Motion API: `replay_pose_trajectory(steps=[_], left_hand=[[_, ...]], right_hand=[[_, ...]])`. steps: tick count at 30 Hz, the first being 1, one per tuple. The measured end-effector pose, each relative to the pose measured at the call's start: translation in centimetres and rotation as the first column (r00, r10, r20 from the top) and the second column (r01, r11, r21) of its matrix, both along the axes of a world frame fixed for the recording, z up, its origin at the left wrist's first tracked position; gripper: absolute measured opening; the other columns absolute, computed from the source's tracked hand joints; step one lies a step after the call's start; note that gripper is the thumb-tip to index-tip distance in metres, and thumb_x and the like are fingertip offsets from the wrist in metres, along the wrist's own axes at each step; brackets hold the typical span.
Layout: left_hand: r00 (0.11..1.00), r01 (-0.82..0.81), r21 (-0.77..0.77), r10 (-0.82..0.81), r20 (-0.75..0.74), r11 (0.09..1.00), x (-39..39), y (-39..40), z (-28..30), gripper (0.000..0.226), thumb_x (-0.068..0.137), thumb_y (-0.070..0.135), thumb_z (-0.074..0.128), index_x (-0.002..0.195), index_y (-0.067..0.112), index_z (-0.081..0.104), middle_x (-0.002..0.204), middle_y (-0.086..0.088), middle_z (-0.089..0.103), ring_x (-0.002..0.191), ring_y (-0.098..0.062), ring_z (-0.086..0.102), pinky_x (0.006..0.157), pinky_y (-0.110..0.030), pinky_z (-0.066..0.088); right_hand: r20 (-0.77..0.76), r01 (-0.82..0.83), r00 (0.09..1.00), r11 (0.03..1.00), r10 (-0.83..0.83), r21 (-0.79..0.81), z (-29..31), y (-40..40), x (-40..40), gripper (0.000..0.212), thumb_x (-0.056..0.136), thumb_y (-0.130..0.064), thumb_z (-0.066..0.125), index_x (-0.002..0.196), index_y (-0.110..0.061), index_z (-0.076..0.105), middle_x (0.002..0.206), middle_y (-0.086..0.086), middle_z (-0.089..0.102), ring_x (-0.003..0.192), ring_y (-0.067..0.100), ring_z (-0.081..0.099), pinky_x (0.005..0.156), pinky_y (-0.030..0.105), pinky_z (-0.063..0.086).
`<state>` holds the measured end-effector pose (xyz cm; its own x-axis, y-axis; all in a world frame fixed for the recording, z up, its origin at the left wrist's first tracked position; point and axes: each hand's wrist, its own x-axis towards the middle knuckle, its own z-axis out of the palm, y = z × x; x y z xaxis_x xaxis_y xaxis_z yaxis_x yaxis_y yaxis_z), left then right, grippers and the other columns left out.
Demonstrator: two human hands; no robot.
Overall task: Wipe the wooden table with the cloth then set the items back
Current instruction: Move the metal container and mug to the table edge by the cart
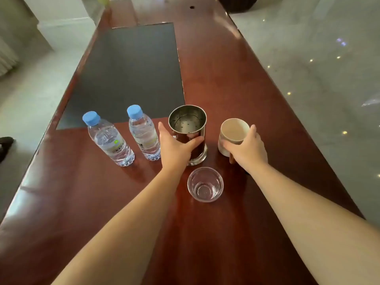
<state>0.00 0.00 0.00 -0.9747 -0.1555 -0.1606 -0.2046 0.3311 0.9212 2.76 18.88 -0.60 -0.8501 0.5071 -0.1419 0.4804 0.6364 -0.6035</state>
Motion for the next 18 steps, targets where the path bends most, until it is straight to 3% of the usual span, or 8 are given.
replay_pose_trajectory(steps=[2, 4, 7, 12, 15, 18], left_hand=[[0.998, 0.004, 0.023, -0.003, -0.065, 1.000, -0.5, 0.3, -0.1, 0.128, 0.056, 0.044, 0.091, 0.155, 0.022, 0.012, 0.151, -0.001, 0.041, 0.134, -0.017, 0.046, 0.110, -0.036, 0.038], [0.993, 0.020, 0.044, -0.014, -0.121, 0.999, -0.9, 0.3, -0.7, 0.112, 0.053, 0.043, 0.090, 0.145, 0.022, 0.028, 0.136, 0.002, 0.052, 0.126, -0.016, 0.052, 0.106, -0.043, 0.044], [0.987, 0.021, 0.068, -0.010, -0.160, 0.997, -1.1, 0.7, -1.0, 0.097, 0.054, 0.040, 0.089, 0.136, 0.026, 0.038, 0.128, 0.005, 0.055, 0.120, -0.014, 0.054, 0.103, -0.043, 0.046], [0.980, 0.034, 0.047, -0.024, -0.198, 0.998, -1.6, 1.0, -0.7, 0.088, 0.057, 0.043, 0.086, 0.132, 0.031, 0.041, 0.128, 0.008, 0.056, 0.120, -0.012, 0.054, 0.103, -0.042, 0.047], [0.968, 0.039, 0.072, -0.020, -0.251, 0.997, -2.0, 1.4, 0.7, 0.082, 0.058, 0.043, 0.085, 0.129, 0.035, 0.043, 0.124, 0.014, 0.056, 0.118, -0.007, 0.054, 0.101, -0.036, 0.048], [0.949, 0.070, 0.058, -0.049, -0.312, 0.996, -1.8, 1.8, 2.9, 0.079, 0.059, 0.045, 0.085, 0.126, 0.037, 0.044, 0.117, 0.025, 0.054, 0.112, 0.002, 0.054, 0.092, -0.020, 0.047]], right_hand=[[-0.027, 0.033, 0.999, 0.999, -0.033, -0.016, -0.3, -0.1, -0.6, 0.112, 0.067, -0.071, 0.069, 0.149, -0.012, 0.021, 0.143, 0.010, 0.046, 0.128, 0.032, 0.046, 0.091, 0.044, 0.044], [-0.057, 0.057, 0.997, 0.997, -0.061, -0.054, -0.9, -0.1, -1.0, 0.098, 0.067, -0.068, 0.071, 0.138, -0.013, 0.033, 0.135, 0.008, 0.053, 0.119, 0.032, 0.053, 0.081, 0.040, 0.044], [-0.114, 0.072, 0.990, 0.993, -0.082, -0.091, -1.3, -0.3, -1.3, 0.084, 0.066, -0.064, 0.074, 0.125, -0.015, 0.041, 0.126, 0.006, 0.057, 0.110, 0.031, 0.056, 0.076, 0.037, 0.042], [-0.133, 0.092, 0.985, 0.990, -0.106, -0.102, -1.0, -0.3, -1.2, 0.078, 0.066, -0.062, 0.074, 0.120, -0.017, 0.042, 0.120, 0.004, 0.058, 0.101, 0.032, 0.061, 0.077, 0.040, 0.050], [-0.122, 0.096, 0.986, 0.986, -0.113, -0.136, -0.4, -0.2, -0.8, 0.075, 0.064, -0.063, 0.073, 0.115, -0.018, 0.042, 0.116, 0.004, 0.059, 0.089, 0.037, 0.067, 0.076, 0.047, 0.055], [-0.111, 0.104, 0.987, 0.984, -0.120, -0.142, 1.1, 0.0, -0.5, 0.075, 0.064, -0.064, 0.071, 0.116, -0.018, 0.042, 0.113, 0.007, 0.062, 0.086, 0.038, 0.067, 0.074, 0.047, 0.055]])
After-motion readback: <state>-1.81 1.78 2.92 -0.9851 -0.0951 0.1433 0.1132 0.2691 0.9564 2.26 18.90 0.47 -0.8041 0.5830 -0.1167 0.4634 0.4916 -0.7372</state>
